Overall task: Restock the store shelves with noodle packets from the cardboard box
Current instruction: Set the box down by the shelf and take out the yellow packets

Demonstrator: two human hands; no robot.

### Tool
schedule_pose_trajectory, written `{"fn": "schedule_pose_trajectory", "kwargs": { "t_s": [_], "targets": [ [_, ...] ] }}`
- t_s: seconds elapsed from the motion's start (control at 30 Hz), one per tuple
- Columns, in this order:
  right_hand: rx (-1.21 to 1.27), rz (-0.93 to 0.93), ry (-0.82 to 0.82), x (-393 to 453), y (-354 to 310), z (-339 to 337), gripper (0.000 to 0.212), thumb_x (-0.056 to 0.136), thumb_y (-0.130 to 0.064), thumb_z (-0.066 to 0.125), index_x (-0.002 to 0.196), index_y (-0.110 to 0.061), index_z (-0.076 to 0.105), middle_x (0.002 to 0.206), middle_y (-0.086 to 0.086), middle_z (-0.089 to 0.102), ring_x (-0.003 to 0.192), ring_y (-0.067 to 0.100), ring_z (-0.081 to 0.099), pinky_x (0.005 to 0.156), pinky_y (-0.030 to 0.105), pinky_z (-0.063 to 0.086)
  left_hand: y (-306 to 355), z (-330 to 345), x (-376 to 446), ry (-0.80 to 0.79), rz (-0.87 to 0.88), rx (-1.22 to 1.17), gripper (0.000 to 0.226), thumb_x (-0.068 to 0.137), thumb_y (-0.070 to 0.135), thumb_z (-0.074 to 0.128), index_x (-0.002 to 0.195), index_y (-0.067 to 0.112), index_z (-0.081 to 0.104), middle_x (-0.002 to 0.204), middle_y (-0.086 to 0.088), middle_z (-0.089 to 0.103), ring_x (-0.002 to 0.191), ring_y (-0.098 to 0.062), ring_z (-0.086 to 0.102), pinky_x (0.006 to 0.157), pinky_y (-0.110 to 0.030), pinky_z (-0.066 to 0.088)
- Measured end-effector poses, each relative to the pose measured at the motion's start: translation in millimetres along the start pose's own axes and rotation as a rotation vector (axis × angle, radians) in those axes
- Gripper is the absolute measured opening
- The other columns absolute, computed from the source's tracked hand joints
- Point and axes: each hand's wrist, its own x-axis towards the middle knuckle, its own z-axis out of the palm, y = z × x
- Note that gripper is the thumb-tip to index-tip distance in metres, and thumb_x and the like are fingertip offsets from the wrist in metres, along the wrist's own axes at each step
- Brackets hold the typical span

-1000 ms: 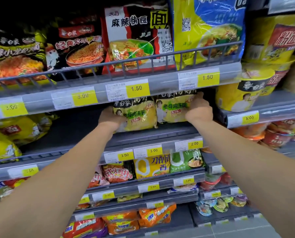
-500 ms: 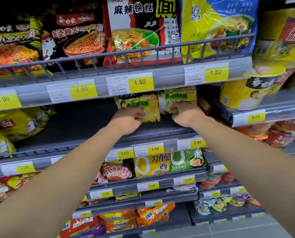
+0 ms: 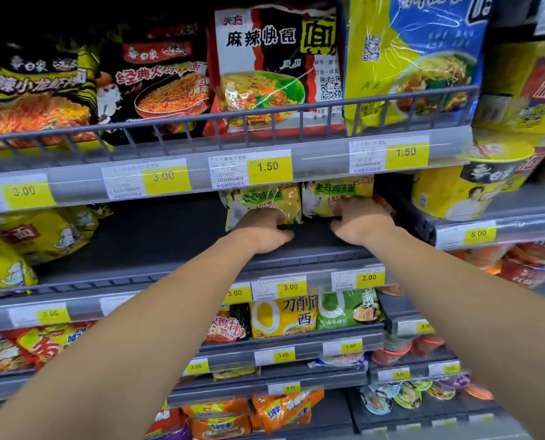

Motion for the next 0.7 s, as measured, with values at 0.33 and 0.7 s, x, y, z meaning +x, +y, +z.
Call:
{"fn": "schedule_pose_trajectory", "kwargs": {
  "t_s": [0.33,0.7],
  "targets": [
    [-0.017,-0.037,-0.054,-1,6,-11,0.071,0.09,-0.039,0.052,0.153,-0.026,0.022,0.159,0.004,0.023,0.143,0.029,0.028,0.111,0.037,0.03,-4,-1,-8,0.063,-0.014,-0.108,0.066,0.09,0.045,0.058,0.149,0.028,0.033,0.152,0.001,0.04,0.134,-0.023,0.041,0.105,-0.03,0.04],
    [0.097,-0.172,0.026,-58,-11,-18,0.053,0.092,-0.043,0.051,0.14,-0.02,0.049,0.14,0.012,0.052,0.123,0.034,0.05,0.099,0.041,0.046,-10,-11,-68,0.182,-0.022,-0.211,0.057,0.089,0.042,0.059,0.143,0.03,0.046,0.144,-0.002,0.051,0.125,-0.024,0.052,0.102,-0.029,0.043]
  ]
}}
